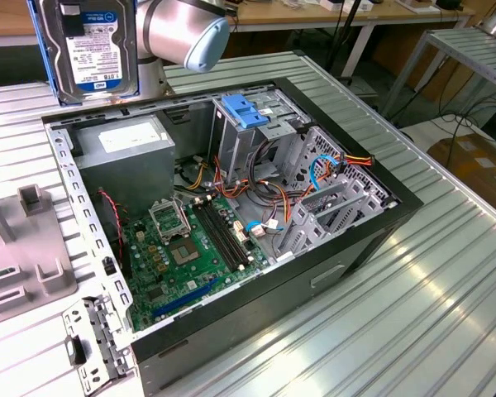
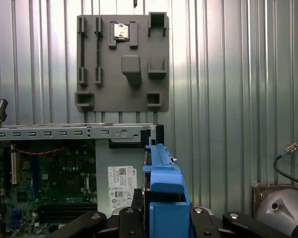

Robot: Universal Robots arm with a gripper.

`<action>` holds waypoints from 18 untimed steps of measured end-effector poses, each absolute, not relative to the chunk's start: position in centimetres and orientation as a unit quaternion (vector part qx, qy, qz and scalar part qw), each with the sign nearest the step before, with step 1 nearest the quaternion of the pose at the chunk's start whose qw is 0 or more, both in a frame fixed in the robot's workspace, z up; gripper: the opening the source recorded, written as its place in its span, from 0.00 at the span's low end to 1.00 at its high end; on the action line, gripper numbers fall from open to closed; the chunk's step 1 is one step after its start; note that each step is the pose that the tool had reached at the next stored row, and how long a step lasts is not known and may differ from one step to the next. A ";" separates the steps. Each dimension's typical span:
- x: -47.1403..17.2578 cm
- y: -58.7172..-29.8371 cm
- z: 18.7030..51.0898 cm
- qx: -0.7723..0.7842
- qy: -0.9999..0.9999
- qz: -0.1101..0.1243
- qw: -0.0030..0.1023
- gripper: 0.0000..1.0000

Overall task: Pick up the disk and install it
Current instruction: 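Pick up the disk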

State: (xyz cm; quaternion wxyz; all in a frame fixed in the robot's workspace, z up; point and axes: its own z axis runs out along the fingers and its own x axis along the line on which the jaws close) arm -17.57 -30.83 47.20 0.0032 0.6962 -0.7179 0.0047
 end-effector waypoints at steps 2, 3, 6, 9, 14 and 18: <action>-17.4 -31.0 47.2 0.696 -0.718 0.005 0.003 0.36; -17.4 -31.1 47.2 0.696 -0.718 0.005 0.003 0.36; -17.1 -31.4 47.2 0.696 -0.718 0.005 0.003 0.36; -16.8 -31.7 47.2 0.696 -0.718 0.005 0.003 0.36; -16.3 -32.0 47.2 0.696 -0.718 0.005 0.003 0.36; -15.9 -32.3 47.2 0.696 -0.718 0.005 0.003 0.36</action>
